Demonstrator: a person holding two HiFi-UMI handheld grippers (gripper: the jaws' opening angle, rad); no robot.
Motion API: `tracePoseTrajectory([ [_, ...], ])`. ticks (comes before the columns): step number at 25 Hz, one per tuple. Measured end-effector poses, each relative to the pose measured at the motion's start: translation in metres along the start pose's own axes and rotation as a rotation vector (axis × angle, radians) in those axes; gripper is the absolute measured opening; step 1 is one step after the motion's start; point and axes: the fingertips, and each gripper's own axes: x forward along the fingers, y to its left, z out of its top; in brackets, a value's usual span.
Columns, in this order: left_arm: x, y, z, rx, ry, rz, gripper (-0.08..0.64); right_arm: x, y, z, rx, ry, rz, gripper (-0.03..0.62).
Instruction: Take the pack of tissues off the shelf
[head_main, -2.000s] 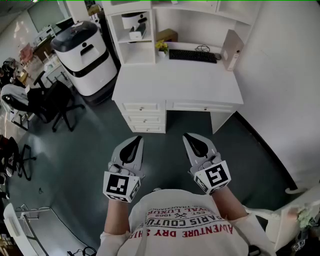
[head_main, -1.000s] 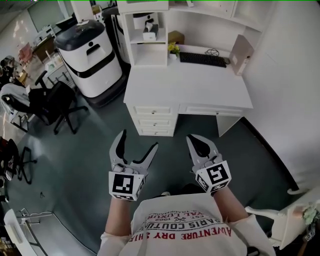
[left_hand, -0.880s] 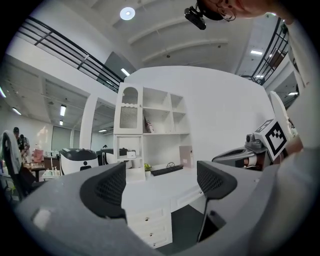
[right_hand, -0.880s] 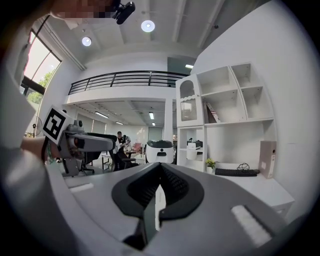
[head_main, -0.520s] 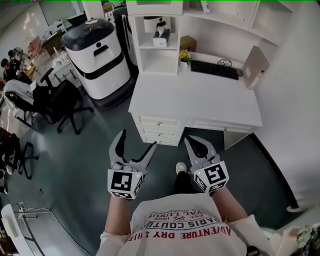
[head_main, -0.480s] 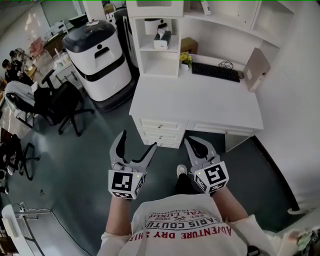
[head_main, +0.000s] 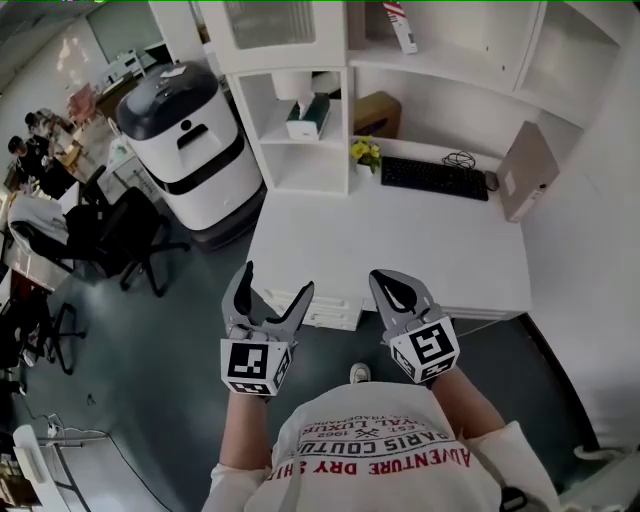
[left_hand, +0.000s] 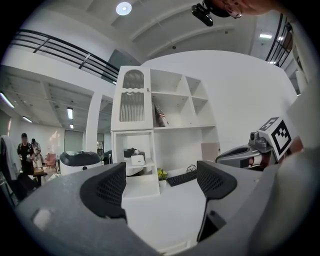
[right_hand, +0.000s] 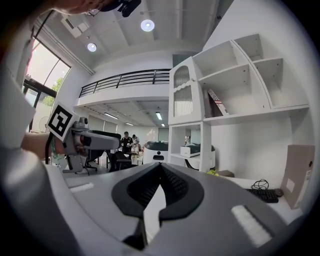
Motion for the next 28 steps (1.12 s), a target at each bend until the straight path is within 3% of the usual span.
tracePoseTrajectory([
  [7, 0.083, -0.006, -0.006, -0.028, 0.029, -0.002, 0.445, 0.032, -0.076, -0.009, 0.006, 0.013, 0.004, 0.0],
  [12, 0.13, 0.005, -0.015, -0.004, 0.062, -0.006, 0.445, 0.061, -0.11, -0.02, 0.035, 0.035, -0.011, 0.0],
  [28, 0.303, 0.114, -0.023, -0.027, 0.063, -0.05, 0.445, 0.201, -0.186, -0.001, 0.026, 0.037, -0.12, 0.0],
])
